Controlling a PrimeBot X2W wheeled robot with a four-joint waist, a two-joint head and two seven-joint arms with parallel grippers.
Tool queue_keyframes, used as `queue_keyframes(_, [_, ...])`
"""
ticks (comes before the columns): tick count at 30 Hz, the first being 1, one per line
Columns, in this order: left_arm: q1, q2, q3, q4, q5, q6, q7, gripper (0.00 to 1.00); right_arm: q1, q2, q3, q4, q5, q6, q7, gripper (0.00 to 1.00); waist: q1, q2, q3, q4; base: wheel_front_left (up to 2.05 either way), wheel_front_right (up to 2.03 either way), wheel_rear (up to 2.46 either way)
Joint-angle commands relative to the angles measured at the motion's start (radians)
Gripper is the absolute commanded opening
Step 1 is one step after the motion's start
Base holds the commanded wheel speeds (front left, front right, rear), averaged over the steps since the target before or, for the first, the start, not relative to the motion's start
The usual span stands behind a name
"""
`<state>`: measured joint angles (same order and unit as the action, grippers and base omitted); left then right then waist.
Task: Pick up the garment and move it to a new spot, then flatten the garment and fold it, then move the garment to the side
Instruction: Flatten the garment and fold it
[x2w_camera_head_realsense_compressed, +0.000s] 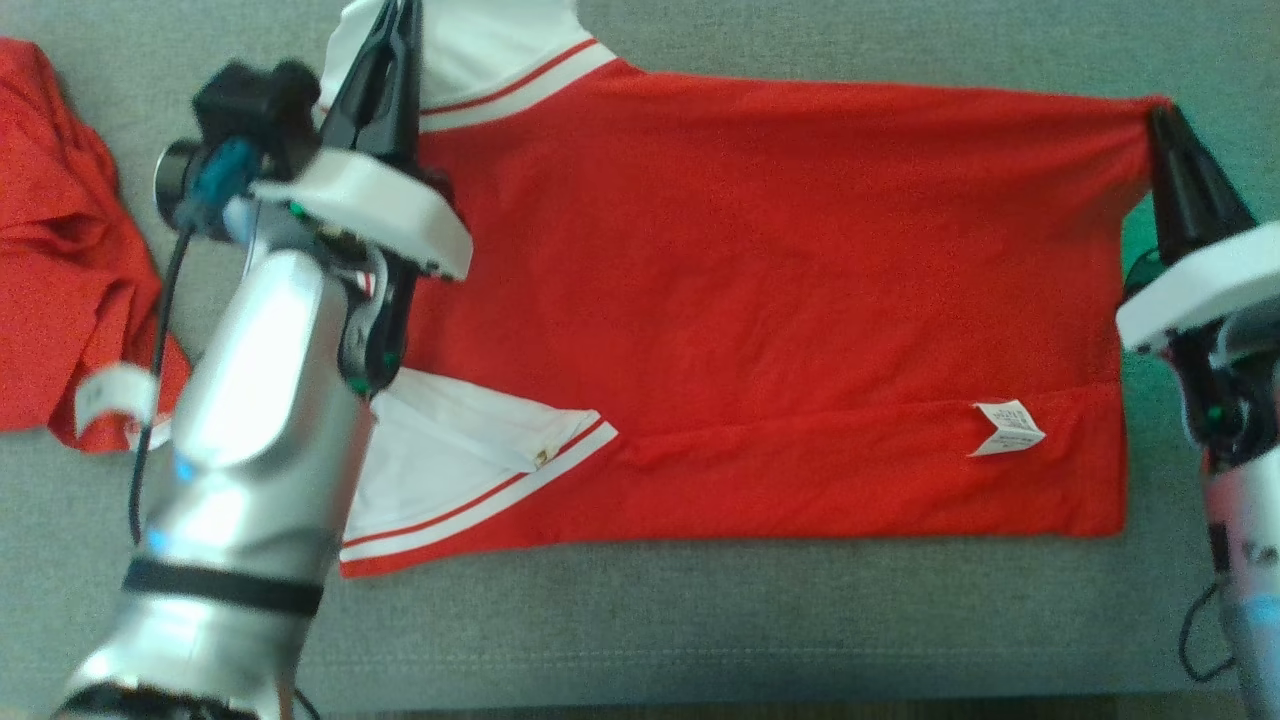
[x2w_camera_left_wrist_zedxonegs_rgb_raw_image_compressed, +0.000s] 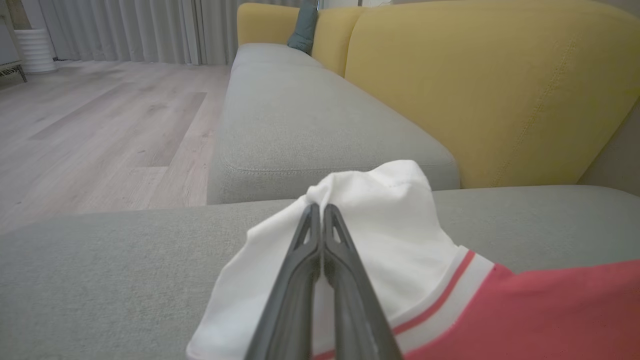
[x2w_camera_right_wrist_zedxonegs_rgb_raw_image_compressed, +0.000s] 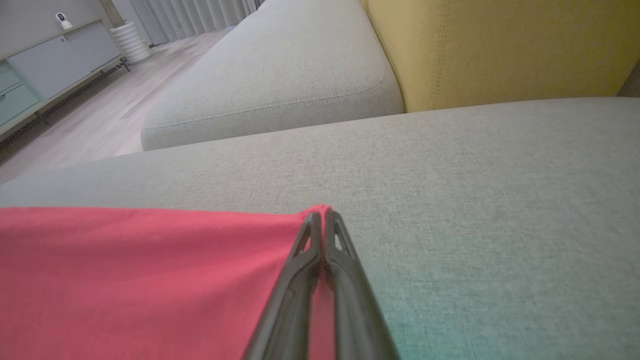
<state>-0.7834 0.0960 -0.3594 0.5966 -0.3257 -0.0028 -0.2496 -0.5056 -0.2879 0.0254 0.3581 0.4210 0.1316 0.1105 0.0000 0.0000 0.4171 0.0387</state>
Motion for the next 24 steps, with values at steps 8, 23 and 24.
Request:
queue_keyframes(8, [0.248,0.072,0.066,-0.348,0.087,0.039,-0.012,0.00,0.185,0.047,0.005,-0.165,-0.002,-0.001,-0.016,0.00,0.0000,0.0000,-0.031,-0.008,0.00,0.00,0.00])
queue_keyframes(23, [0.599,0.031,0.102,-0.469,0.126,0.041,-0.012,0.00,0.413,0.132,-0.081,-0.295,-0.019,-0.001,0.014,0.00,0.0000,0.0000,-0.066,-0.007,0.00,0.00,0.00])
queue_keyframes(24, [0.609,0.026,0.104,-0.463,0.123,0.038,-0.012,0.00,0.423,0.135,-0.085,-0.300,-0.019,-0.001,0.016,0.00,0.0000,0.0000,-0.067,-0.007,0.00,0.00,0.00])
